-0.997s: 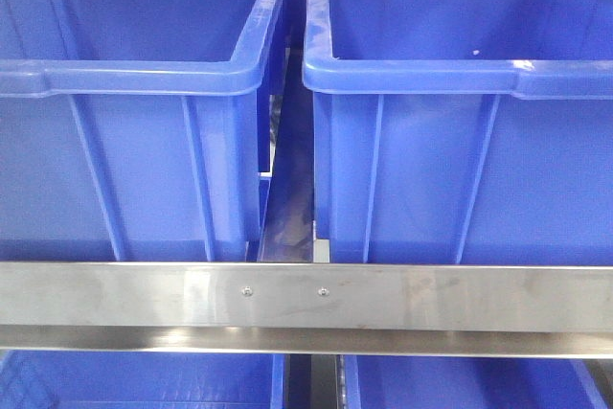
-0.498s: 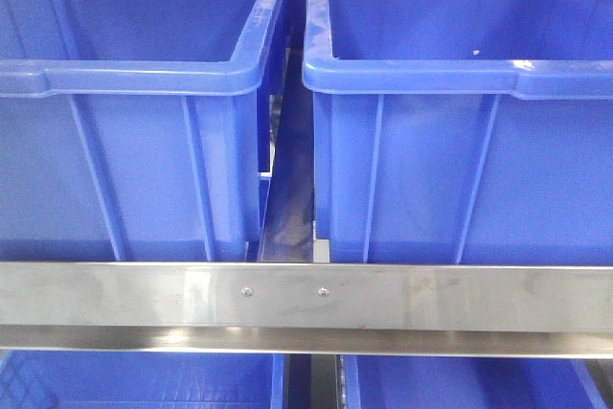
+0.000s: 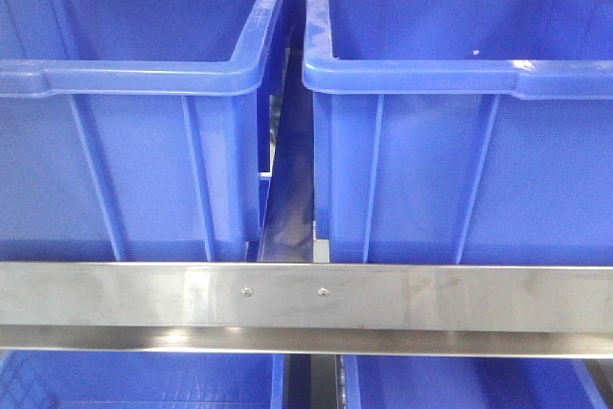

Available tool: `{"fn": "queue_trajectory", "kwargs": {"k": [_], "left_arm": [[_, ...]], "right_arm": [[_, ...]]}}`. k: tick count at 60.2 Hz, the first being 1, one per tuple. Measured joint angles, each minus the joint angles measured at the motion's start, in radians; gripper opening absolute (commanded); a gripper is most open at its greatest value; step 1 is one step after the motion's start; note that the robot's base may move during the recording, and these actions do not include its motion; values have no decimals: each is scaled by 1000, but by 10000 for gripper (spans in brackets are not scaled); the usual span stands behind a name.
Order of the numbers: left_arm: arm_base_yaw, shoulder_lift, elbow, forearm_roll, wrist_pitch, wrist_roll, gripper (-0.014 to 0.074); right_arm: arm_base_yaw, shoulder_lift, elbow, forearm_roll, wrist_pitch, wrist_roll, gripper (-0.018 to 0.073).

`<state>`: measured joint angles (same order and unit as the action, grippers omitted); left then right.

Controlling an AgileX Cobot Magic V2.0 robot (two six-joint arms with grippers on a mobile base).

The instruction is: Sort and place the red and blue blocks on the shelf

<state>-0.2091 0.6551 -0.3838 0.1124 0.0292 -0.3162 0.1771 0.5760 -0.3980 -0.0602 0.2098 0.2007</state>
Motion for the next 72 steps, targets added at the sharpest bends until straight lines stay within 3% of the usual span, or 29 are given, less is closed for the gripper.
{"fn": "queue_trajectory", "kwargs": {"k": [20, 37, 45, 58, 72], "left_arm": [[0, 0, 0, 0, 0, 0, 128], [0, 0, 0, 0, 0, 0, 128], [0, 0, 0, 0, 0, 0, 128], [0, 0, 0, 0, 0, 0, 128], [0, 0, 0, 0, -4, 0, 128]], "right_arm": [[0, -33, 0, 0, 0, 0, 57], [0, -227, 14, -10, -4, 0, 57], [-5, -341, 98, -43, -32, 0, 57], [-85, -549, 396, -53, -151, 0, 57], [-115, -586, 428, -42, -108, 0, 57]]}}
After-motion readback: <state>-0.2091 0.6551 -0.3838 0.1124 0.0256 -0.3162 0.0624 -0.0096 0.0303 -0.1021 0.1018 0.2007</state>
